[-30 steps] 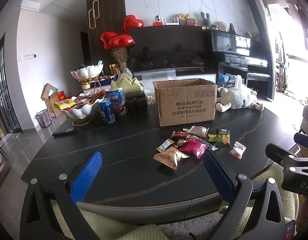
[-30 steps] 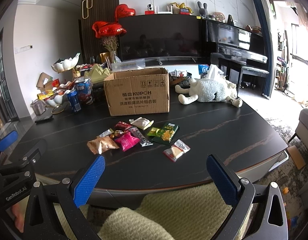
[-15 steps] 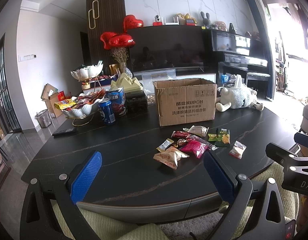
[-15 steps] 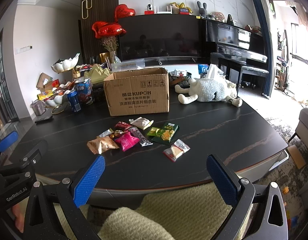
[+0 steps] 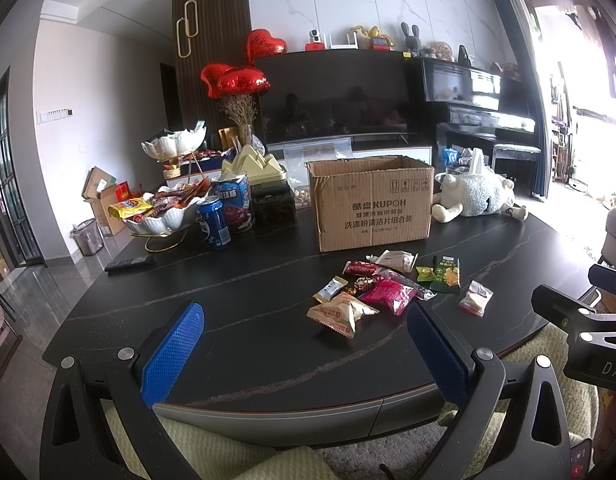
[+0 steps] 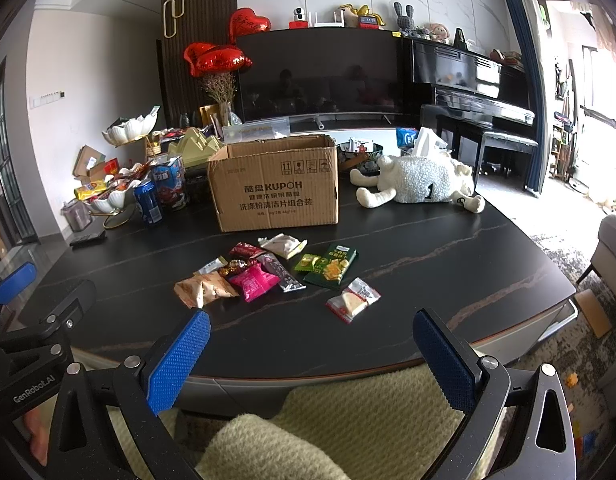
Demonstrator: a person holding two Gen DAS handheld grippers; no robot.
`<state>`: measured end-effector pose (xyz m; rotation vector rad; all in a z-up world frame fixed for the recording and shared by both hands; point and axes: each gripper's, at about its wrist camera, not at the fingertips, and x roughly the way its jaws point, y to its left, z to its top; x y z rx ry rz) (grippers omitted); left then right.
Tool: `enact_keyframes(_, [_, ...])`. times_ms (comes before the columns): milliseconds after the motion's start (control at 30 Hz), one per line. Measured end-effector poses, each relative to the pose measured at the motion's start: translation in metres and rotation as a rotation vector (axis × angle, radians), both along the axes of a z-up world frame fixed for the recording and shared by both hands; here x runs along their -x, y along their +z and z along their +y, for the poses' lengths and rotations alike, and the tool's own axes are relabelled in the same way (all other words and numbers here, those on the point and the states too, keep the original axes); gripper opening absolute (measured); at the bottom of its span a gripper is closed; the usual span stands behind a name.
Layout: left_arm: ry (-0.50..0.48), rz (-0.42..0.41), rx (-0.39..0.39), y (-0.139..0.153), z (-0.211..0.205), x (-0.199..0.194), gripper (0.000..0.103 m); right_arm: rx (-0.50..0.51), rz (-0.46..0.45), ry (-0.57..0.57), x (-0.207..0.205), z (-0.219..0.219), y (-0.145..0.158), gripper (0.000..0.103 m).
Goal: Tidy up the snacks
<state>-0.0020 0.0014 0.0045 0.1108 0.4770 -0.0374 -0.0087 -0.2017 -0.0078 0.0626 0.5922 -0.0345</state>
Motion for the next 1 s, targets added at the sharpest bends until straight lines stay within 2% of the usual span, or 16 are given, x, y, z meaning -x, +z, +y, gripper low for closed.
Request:
enact_keyframes(733, [-0.001,0.006,-0.002,-0.001,-0.001,-0.001,0.103,0.0,0.004,0.005,-0.003,0.001,-0.003,0.103])
enact_keyframes(867, [-0.003,0.027,-0.015,-0.008,-0.002,-0.006,0.103,0.01,0.017,0.014,-0.008,0.005,-0.001,0.103])
enact_keyframes(1000, [-0.022,0.037,-0.041,-0.021,-0.002,-0.016,0.103,0.006,0.053,0.024,-0.025,0.003,-0.013,0.103])
